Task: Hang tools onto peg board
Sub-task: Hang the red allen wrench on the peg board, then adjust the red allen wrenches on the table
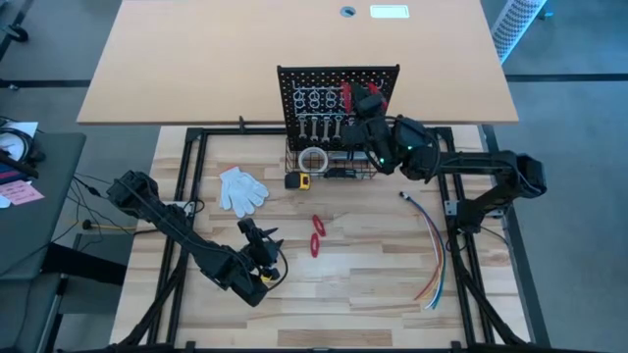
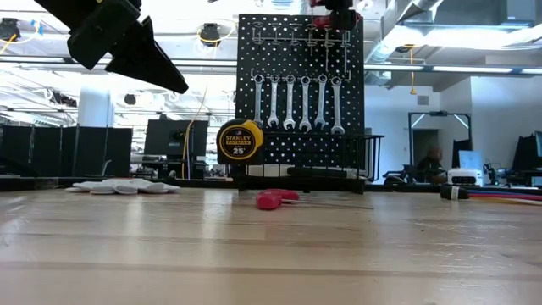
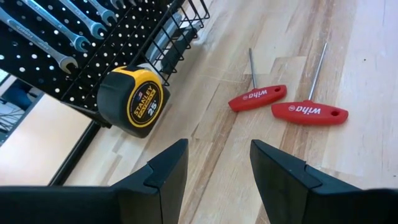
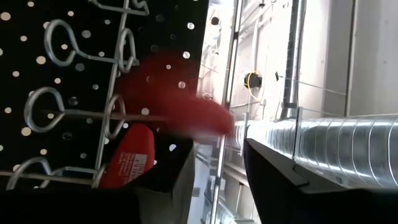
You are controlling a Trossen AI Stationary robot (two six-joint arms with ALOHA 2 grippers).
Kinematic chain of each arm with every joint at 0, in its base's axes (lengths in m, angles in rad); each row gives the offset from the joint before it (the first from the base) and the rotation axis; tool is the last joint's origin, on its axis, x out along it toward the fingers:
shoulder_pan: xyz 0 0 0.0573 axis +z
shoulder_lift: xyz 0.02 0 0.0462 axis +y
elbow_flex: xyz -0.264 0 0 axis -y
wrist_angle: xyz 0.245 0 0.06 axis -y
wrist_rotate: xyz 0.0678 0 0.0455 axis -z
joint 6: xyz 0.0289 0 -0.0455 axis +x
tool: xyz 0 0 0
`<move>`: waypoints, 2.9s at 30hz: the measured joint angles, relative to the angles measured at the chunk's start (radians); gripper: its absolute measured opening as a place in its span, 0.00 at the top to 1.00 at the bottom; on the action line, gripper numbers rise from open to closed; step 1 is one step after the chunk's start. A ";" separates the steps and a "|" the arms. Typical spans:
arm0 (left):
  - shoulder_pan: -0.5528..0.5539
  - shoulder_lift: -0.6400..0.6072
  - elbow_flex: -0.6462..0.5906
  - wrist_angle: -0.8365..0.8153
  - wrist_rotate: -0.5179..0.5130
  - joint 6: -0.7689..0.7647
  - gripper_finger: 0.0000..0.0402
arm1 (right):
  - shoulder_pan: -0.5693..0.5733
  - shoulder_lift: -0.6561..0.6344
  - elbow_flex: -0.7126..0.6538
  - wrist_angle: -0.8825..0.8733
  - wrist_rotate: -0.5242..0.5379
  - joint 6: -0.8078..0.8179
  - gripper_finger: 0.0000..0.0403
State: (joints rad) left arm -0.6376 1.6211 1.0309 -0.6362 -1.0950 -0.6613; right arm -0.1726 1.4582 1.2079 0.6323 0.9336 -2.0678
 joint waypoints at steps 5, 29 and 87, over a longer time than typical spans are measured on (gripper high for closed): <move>0.000 0.000 0.000 0.000 0.000 -0.001 0.58 | 0.006 0.000 0.000 0.002 0.012 0.001 0.57; 0.009 0.000 -0.008 0.087 0.000 -0.009 0.58 | 0.454 -0.371 -0.061 -1.246 -0.442 1.693 0.50; 0.161 0.322 0.013 0.574 0.145 -0.089 0.58 | 0.054 0.241 -0.525 -0.359 -0.842 1.912 0.76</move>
State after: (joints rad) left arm -0.4770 1.9427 1.0435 -0.0617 -0.9502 -0.7507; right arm -0.1185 1.6995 0.6828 0.2731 0.0914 -0.1561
